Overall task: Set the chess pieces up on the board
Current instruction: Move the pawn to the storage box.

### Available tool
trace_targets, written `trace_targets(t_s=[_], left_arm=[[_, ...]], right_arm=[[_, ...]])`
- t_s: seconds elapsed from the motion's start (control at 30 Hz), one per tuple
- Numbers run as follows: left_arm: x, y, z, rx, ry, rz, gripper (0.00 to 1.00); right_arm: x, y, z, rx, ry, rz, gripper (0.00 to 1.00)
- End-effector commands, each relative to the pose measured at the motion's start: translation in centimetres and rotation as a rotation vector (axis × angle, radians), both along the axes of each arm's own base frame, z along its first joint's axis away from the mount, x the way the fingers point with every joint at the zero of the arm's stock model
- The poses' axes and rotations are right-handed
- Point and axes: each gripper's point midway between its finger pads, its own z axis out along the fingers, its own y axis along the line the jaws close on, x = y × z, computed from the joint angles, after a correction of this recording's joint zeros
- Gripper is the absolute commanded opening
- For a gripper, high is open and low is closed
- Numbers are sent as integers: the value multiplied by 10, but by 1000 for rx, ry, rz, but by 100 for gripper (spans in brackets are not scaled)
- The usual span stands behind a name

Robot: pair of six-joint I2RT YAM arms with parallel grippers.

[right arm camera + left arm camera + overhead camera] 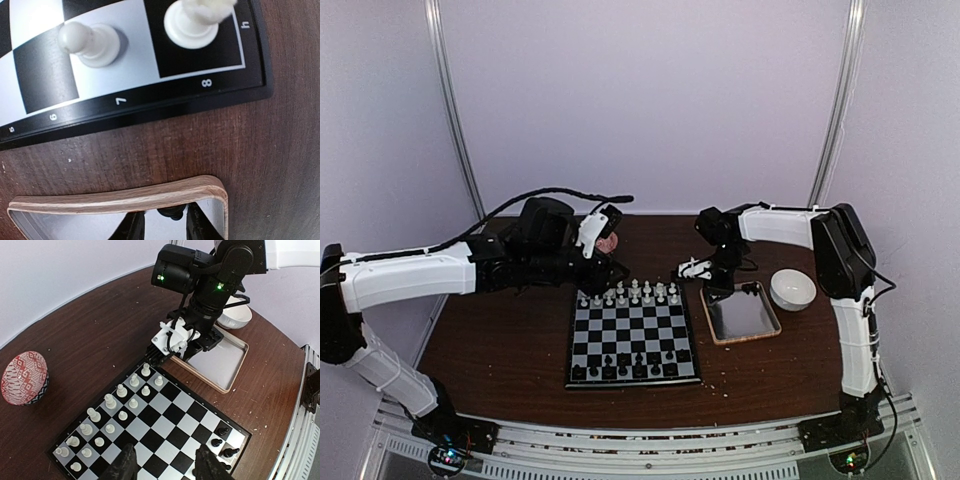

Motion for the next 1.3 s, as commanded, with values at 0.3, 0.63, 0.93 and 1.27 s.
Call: trace_targets(t_s=[0.3, 0.63, 0.93, 1.27], left_arm=[[3, -10, -1, -18, -2, -26, 40], [-3, -21, 0, 6, -63, -140, 41], [-4, -29, 2, 55, -138, -226, 41], [-11, -40, 3, 20, -134, -258, 41]], right_arm=[[-17, -13, -5, -50, 19, 22, 14], [-32, -16, 18, 48, 52, -40, 11], [-38, -23, 32, 98, 57, -90, 11], [-21, -11, 20, 102, 57, -89, 26]])
